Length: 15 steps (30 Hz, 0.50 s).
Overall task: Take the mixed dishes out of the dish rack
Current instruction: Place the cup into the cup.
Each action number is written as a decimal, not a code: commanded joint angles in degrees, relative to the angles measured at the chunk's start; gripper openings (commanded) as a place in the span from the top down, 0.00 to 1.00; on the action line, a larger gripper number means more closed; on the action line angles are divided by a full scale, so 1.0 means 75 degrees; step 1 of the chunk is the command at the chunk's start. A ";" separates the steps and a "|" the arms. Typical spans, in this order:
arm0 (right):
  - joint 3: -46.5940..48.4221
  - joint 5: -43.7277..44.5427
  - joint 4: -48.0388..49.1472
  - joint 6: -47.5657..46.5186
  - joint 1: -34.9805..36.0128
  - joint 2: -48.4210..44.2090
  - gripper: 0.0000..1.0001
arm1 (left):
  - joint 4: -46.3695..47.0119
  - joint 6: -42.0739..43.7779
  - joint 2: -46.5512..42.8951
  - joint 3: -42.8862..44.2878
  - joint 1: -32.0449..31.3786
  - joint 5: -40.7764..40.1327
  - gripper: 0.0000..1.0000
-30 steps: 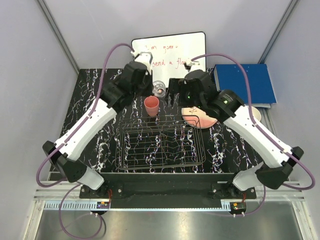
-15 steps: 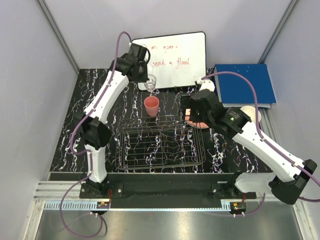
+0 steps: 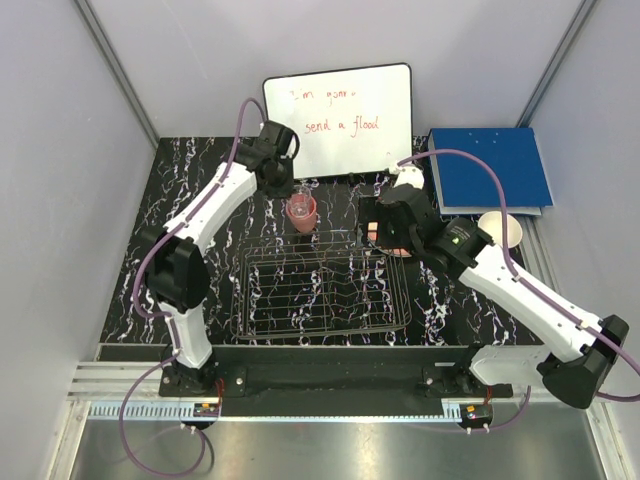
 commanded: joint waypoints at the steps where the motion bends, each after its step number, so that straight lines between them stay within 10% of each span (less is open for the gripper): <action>1: -0.0023 -0.0042 0.0382 0.0142 0.0005 0.0045 0.01 | 0.1063 -0.0056 -0.0760 -0.0779 -0.0031 0.0299 1.00; 15: -0.0117 -0.0125 0.0499 0.0224 0.0005 0.0209 0.01 | 0.1321 0.0249 -0.0479 -0.0522 -0.0019 0.0217 1.00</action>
